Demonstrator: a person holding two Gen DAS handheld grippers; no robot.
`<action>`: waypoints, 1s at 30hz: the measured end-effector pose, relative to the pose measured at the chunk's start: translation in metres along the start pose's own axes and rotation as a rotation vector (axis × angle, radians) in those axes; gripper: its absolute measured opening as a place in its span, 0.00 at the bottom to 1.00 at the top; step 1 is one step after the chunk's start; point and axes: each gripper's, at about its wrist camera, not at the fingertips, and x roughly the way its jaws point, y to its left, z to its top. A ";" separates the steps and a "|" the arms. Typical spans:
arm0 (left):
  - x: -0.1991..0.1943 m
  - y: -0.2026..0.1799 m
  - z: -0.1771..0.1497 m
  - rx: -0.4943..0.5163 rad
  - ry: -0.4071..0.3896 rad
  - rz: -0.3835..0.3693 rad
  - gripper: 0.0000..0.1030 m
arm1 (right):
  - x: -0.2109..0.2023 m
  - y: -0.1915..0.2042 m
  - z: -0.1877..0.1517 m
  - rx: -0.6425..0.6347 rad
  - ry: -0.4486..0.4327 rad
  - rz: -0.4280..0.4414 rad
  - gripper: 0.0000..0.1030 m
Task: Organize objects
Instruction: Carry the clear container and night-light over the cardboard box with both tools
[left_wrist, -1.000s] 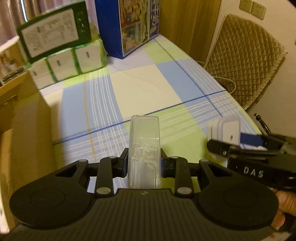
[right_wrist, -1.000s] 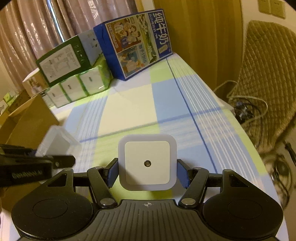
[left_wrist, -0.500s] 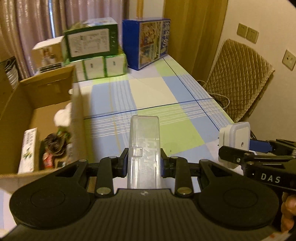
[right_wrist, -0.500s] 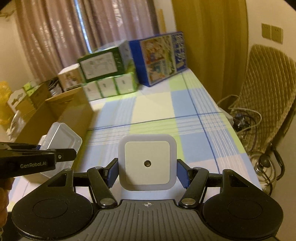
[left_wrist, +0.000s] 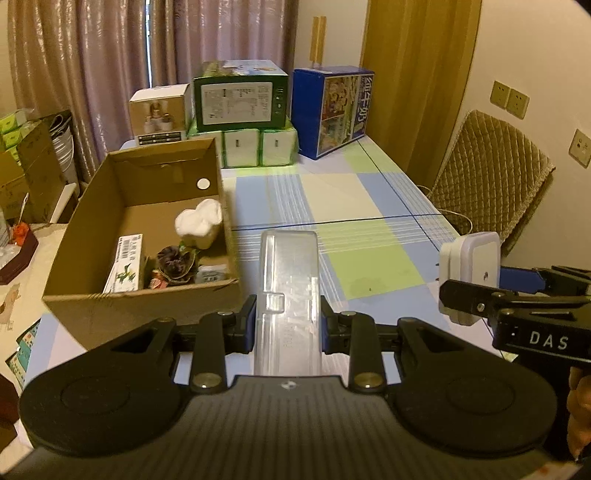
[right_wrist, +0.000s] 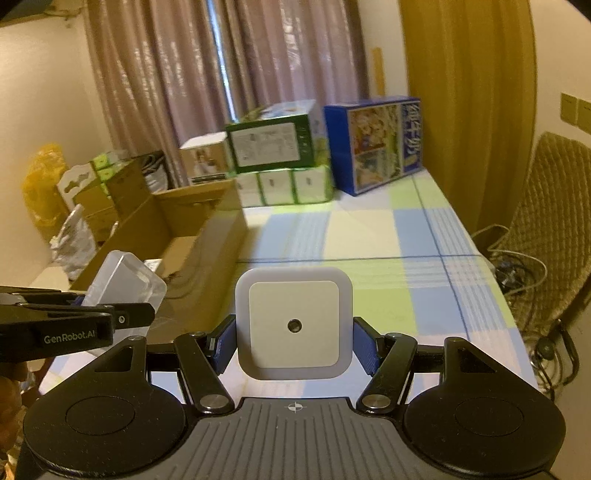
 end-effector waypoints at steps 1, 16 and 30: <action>-0.002 0.003 -0.001 -0.013 0.001 -0.006 0.25 | 0.000 0.004 0.000 -0.010 -0.001 0.005 0.60; -0.022 0.038 -0.011 -0.063 -0.025 0.046 0.25 | 0.011 0.036 0.006 -0.076 0.016 0.058 0.60; -0.041 0.087 -0.023 -0.130 -0.023 0.121 0.25 | 0.026 0.082 0.005 -0.139 0.033 0.135 0.60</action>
